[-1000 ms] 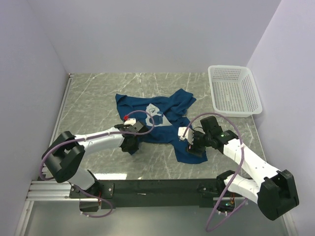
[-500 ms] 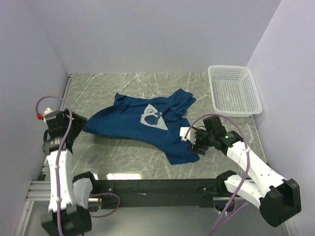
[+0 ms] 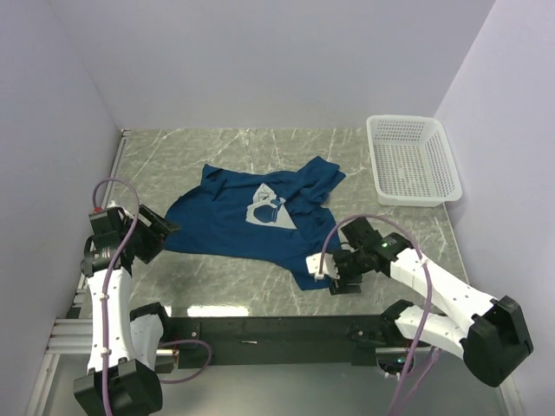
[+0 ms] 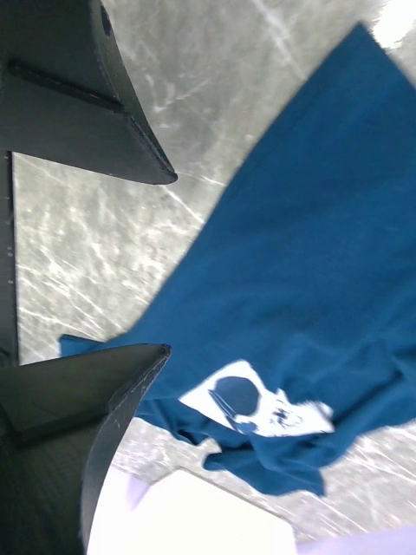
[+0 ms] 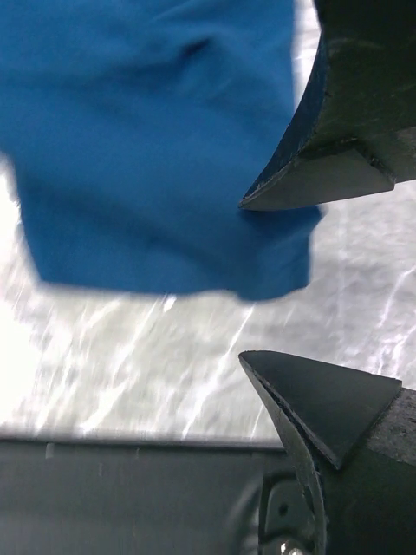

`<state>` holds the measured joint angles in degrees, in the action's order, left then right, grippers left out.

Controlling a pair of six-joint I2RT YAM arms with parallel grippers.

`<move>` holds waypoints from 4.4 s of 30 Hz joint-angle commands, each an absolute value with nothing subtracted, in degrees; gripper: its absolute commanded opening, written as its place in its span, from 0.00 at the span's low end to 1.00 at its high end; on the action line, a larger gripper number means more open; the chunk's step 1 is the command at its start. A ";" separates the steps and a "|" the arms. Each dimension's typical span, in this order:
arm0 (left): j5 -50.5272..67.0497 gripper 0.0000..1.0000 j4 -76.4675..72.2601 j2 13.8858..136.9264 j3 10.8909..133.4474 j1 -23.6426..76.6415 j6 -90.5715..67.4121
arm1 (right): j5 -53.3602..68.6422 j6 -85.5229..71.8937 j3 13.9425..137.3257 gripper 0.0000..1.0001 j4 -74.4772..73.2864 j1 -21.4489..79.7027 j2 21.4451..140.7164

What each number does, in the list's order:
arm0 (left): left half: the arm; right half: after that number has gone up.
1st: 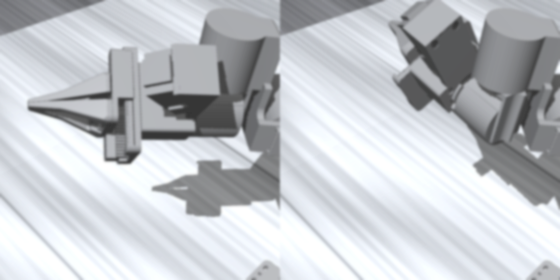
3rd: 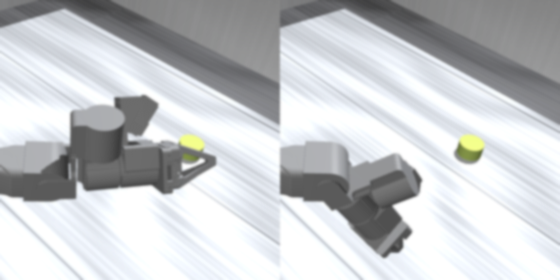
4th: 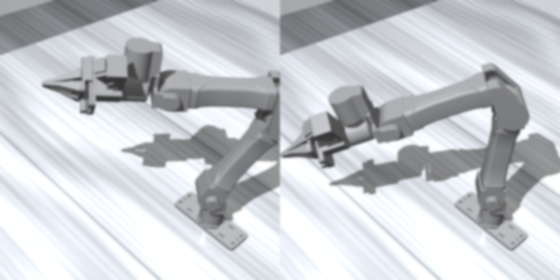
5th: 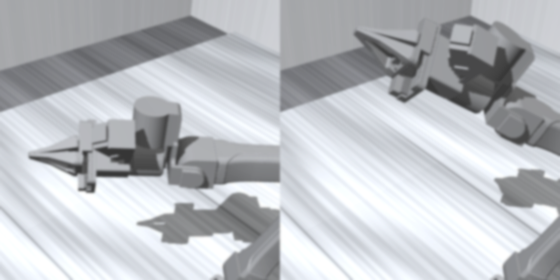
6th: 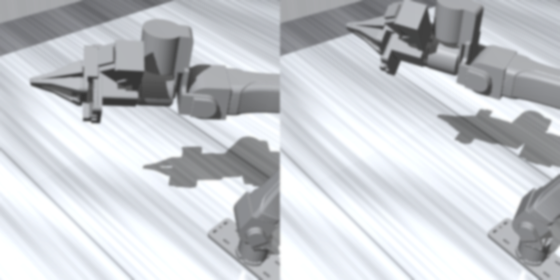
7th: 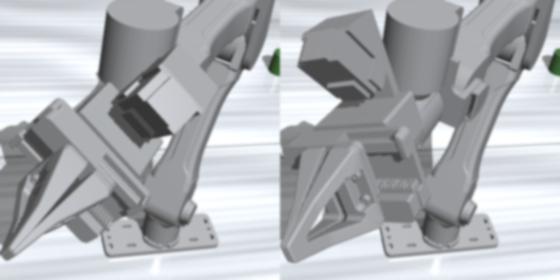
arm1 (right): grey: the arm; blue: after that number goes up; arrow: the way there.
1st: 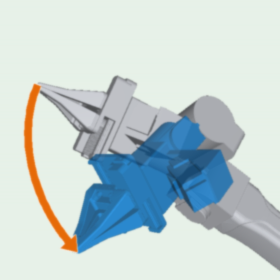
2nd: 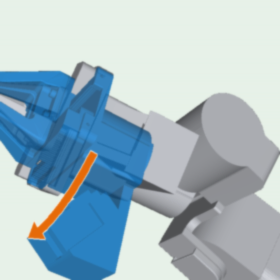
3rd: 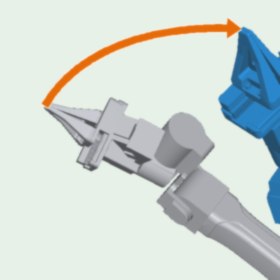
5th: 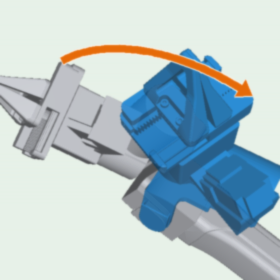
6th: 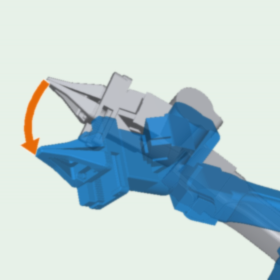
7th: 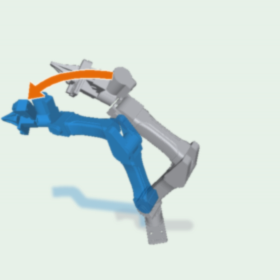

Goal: Fold and stack the t-shirts
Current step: Flatten the tshirt out

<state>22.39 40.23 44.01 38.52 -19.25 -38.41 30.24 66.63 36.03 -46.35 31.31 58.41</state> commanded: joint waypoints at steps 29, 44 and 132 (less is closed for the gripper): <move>27.95 0.79 40.43 40.60 36.21 -18.11 -36.04 | 23.90 56.50 46.48 0.02 -44.53 45.18 71.91; 28.74 0.79 39.82 41.75 37.09 -17.75 -35.95 | 38.14 64.77 51.68 0.00 -76.90 51.50 51.60; 23.47 0.54 24.70 95.89 67.59 -3.25 -25.84 | 19.60 14.76 59.07 0.60 -32.25 10.72 97.47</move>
